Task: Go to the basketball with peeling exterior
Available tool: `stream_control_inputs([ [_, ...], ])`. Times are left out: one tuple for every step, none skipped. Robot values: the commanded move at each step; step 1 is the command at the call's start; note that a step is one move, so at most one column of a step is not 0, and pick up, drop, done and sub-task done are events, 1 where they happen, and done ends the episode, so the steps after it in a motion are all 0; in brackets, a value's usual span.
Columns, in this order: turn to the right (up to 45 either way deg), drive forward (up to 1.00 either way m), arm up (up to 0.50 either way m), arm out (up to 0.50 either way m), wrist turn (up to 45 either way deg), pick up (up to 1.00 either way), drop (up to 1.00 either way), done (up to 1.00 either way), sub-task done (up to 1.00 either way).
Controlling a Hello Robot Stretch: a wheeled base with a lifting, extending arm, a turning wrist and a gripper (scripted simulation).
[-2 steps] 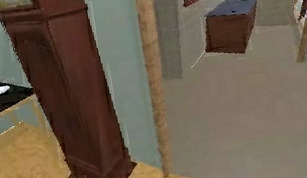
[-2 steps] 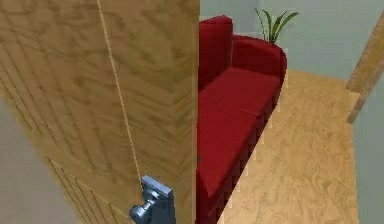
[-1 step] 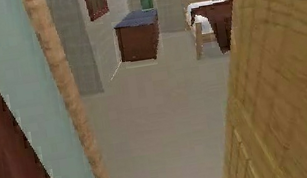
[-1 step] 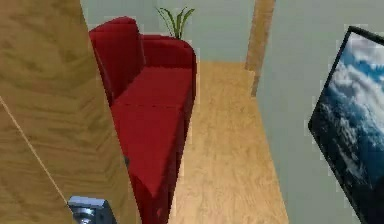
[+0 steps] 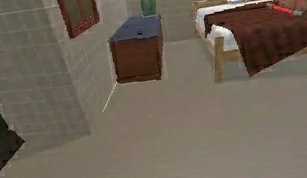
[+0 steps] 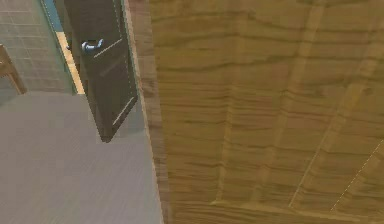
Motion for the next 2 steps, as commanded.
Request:
stream_control_inputs([
  [9.0, 0.00, 0.00, 0.00, 0.0, 0.00, 0.00, 0.00, 0.00],
  [0.0, 0.15, 0.00, 0.00, 0.0, 0.00, 0.00, 0.00, 0.00],
])
